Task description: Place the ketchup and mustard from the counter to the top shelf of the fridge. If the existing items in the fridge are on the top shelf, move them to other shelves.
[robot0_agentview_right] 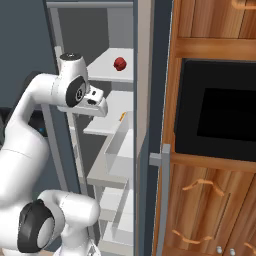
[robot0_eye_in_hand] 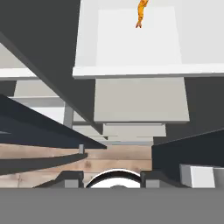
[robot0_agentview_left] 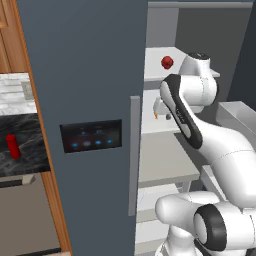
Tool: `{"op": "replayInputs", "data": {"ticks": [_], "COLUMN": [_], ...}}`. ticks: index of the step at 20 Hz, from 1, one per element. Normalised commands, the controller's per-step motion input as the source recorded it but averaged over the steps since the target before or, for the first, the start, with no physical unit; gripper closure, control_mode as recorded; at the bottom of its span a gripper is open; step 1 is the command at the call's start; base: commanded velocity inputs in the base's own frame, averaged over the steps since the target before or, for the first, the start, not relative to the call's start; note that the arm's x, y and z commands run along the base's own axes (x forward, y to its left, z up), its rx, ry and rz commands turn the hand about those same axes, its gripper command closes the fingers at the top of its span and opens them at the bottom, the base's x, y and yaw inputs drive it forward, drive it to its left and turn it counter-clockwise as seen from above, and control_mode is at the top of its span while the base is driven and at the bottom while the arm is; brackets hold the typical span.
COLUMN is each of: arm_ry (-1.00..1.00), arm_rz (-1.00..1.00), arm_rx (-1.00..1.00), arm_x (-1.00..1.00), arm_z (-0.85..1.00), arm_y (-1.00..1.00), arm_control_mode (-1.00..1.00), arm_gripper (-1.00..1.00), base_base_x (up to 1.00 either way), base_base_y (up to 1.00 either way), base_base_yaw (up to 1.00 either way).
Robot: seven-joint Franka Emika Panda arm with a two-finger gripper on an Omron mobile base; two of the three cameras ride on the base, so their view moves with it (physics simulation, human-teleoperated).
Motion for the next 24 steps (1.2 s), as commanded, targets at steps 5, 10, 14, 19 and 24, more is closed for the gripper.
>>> {"op": "replayInputs", "data": {"ticks": [5,10,14,19,24], "arm_ry": [-0.06,-0.33,-0.42,-0.39,-0.15], "arm_rz": [0.0,0.0,-0.01,-0.05,-0.15], "arm_rx": [0.0,0.0,0.0,0.0,0.04], "arm_x": [-0.21,-0.51,-0.54,-0.25,0.06], "arm_z": [0.06,0.47,0.74,0.72,0.6], "arm_y": [0.0,0.0,-0.13,-0.22,-0.24], "arm_control_mode": [-1.0,-1.0,-1.0,-1.0,-1.0], "arm_gripper": [-1.0,-1.0,-1.0,-1.0,-1.0], "base_base_x": [0.0,0.0,0.0,0.0,0.0], "base_base_y": [0.0,0.0,0.0,0.0,0.0], "base_base_yaw": [0.0,0.0,0.0,0.0,0.0]}}
